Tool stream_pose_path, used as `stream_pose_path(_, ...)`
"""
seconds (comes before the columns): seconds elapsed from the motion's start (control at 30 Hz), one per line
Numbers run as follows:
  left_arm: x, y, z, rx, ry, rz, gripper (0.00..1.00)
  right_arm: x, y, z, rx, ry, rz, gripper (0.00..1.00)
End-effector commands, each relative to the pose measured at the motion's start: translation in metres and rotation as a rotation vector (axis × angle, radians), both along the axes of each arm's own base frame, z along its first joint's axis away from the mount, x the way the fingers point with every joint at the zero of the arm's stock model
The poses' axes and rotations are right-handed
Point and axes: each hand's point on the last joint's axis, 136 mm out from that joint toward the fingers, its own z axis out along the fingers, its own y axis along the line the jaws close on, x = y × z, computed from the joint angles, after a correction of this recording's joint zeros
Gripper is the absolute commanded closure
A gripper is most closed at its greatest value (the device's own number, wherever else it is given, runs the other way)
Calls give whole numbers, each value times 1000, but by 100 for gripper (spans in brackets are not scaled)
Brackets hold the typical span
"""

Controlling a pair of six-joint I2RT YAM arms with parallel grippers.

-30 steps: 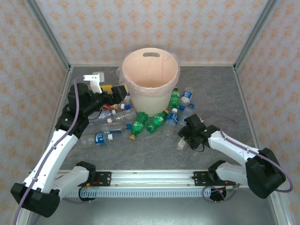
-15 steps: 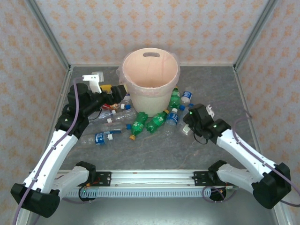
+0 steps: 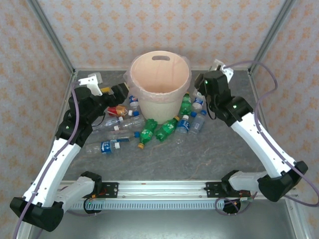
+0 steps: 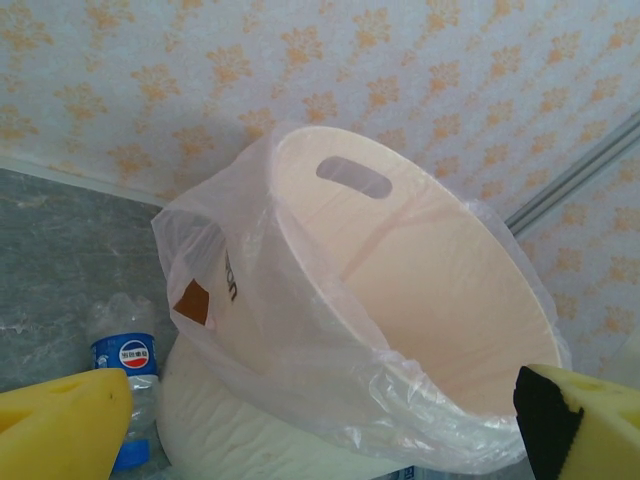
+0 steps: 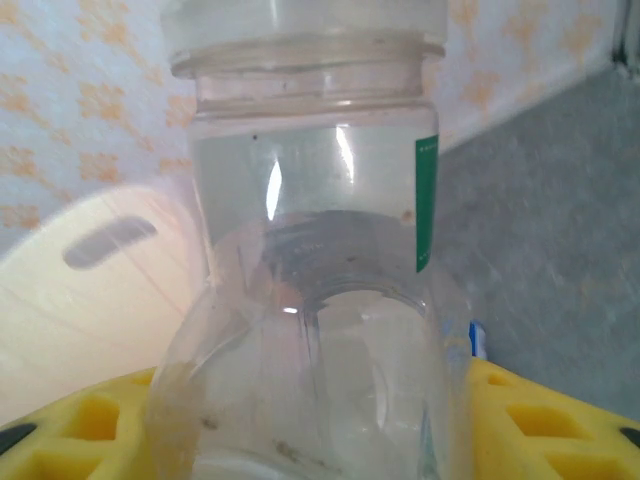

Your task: Put the plastic bottles in the bin

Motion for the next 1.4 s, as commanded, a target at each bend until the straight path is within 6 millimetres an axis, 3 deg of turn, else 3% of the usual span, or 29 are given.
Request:
stream_pose_path(0.0, -2, 6, 11, -9, 11, 45, 1, 17, 0, 55, -65, -162, -16, 49)
stream_pose_path(0.17, -1, 14, 2, 8, 72, 89, 1, 39, 32, 88, -110, -242, 51, 49)
stream_pose_path(0.27, -1, 16, -5, 12, 110, 107, 1, 49, 59, 95, -134, -266, 98, 49)
stream_pose_path(0.47, -5, 23, -13, 2, 154, 150, 1, 61, 113, 80, -169, -271, 220, 47)
stream_pose_path(0.67, -18, 26, -15, -36, 140, 151, 1, 66, 144, 64, -234, -250, 272, 46)
stream_pose_path(0.9, -23, 35, -25, -16, 171, 195, 1, 63, 165, 53, -281, -242, 330, 41)
stream_pose_path(1.03, -25, 42, -37, -10, 205, 241, 1, 61, 167, 55, -288, -239, 347, 23)
stream_pose_path(1.1, -26, 47, -45, -11, 225, 271, 1, 60, 166, 56, -299, -238, 346, 3)
stream_pose_path(1.13, -27, 50, -49, -14, 239, 293, 1, 60, 165, 56, -307, -238, 347, 0)
stream_pose_path(1.37, -35, 76, -76, 8, 337, 456, 1, 54, 157, 62, -320, -248, 338, 0)
